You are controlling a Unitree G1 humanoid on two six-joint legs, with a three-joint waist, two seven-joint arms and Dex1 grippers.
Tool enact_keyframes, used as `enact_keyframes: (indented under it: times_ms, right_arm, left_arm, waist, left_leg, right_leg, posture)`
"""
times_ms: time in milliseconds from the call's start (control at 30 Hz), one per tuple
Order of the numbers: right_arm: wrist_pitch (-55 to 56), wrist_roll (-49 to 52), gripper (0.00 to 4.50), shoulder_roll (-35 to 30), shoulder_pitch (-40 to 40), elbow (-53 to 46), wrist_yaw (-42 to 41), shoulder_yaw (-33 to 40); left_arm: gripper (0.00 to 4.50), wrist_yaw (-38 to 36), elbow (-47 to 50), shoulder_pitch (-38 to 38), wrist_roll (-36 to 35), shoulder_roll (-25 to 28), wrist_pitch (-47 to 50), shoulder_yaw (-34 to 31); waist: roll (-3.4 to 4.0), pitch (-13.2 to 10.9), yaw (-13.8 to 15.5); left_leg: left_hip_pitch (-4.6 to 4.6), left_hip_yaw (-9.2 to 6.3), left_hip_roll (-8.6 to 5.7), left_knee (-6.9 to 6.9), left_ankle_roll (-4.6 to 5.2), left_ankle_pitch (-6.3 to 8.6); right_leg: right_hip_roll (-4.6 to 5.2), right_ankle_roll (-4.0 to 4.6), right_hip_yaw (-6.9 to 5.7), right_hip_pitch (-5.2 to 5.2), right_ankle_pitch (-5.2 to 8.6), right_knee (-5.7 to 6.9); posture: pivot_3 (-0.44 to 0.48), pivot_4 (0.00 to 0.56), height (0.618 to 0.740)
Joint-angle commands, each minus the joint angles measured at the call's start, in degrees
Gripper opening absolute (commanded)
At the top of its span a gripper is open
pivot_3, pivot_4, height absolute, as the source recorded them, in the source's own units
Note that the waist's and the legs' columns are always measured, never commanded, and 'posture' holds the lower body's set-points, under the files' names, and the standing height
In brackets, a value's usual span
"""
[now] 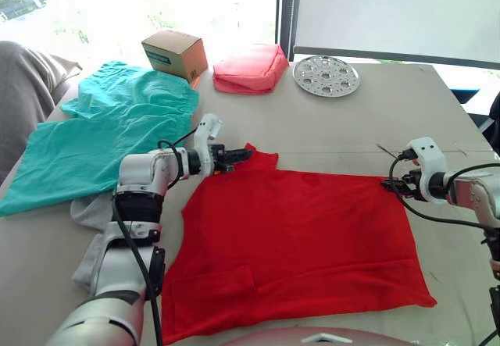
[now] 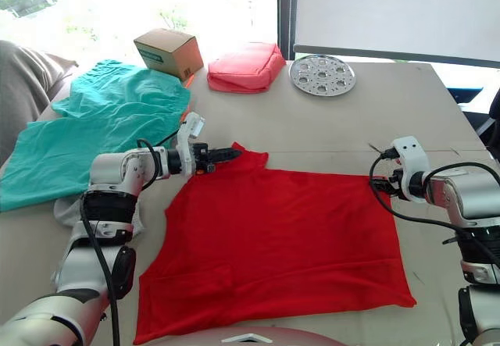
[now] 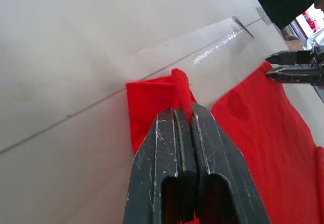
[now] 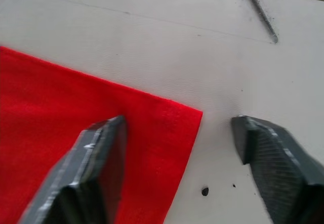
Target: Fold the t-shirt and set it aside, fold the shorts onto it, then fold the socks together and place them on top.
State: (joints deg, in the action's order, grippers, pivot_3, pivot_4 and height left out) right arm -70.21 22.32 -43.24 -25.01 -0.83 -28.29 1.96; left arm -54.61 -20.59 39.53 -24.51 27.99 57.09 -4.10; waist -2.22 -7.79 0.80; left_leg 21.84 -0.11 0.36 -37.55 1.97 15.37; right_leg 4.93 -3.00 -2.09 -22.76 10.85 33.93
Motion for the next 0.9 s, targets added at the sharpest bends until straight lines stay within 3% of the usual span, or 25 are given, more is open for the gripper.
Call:
enact_keyframes:
  times_ms: [33,167,300,600,700,900]
  right_arm:
    - [2.06,0.04,1.90,-0.82,1.01,0.53,-3.77,-2.06]
    - [5.17,-1.19,0.05,-1.60,1.68,-0.63,-5.47,-3.19]
    - [9.75,-3.20,0.05,-2.23,2.40,-1.48,-5.91,-2.89]
    - [22.81,-4.02,0.05,3.31,1.86,-4.09,-1.45,4.77]
    - [26.80,-3.48,0.05,4.90,3.86,-4.47,-0.63,8.50]
    - [32.19,-4.30,0.05,3.86,10.47,-6.55,-2.55,10.66]
  left_arm:
    - [0.00,1.08,3.97,-0.49,-1.99,0.36,0.32,-1.27]
    - [0.00,1.44,3.13,-0.46,-1.82,0.86,-0.82,-1.17]
    - [0.00,0.80,0.61,0.67,-0.89,1.55,-3.21,-0.71]
    - [0.00,-0.49,-13.03,8.67,3.60,2.30,-22.37,-1.56]
    - [0.00,-3.95,-10.28,8.20,1.77,2.90,-24.84,-2.59]
    - [0.00,-13.15,4.50,-2.47,-0.22,7.01,-30.65,-1.90]
  waist:
    - [0.00,0.00,-0.07]
    - [0.00,0.00,-0.15]
    - [0.00,0.00,-0.13]
    - [0.06,-0.06,0.01]
    - [0.10,-0.08,0.04]
    - [0.20,-0.11,-0.14]
  left_leg:
    - [-0.01,0.01,0.00,0.00,0.00,0.00]
    - [-0.03,0.02,0.00,0.00,0.00,0.00]
    - [-0.03,0.03,0.00,0.00,0.00,0.00]
    - [0.03,0.02,-0.01,0.00,-0.02,-0.01]
    - [0.05,0.01,-0.01,0.01,-0.02,-0.01]
    - [0.02,0.05,0.03,0.03,-0.01,0.00]
  right_leg:
    - [0.00,0.00,0.00,0.00,0.00,-0.01]
    - [-0.02,-0.01,0.01,0.00,0.00,-0.01]
    - [-0.02,-0.01,0.01,0.00,0.00,-0.01]
    - [-0.03,-0.01,-0.01,-0.03,0.00,-0.04]
    - [-0.02,-0.02,-0.02,-0.03,0.00,-0.04]
    - [-0.01,-0.01,0.01,-0.03,0.00,-0.03]
  posture:
    - [0.000,0.150,0.739]
    - [0.000,0.150,0.739]
    - [0.000,0.150,0.739]
    - [0.000,0.150,0.739]
    - [0.000,0.150,0.739]
    - [0.000,0.150,0.739]
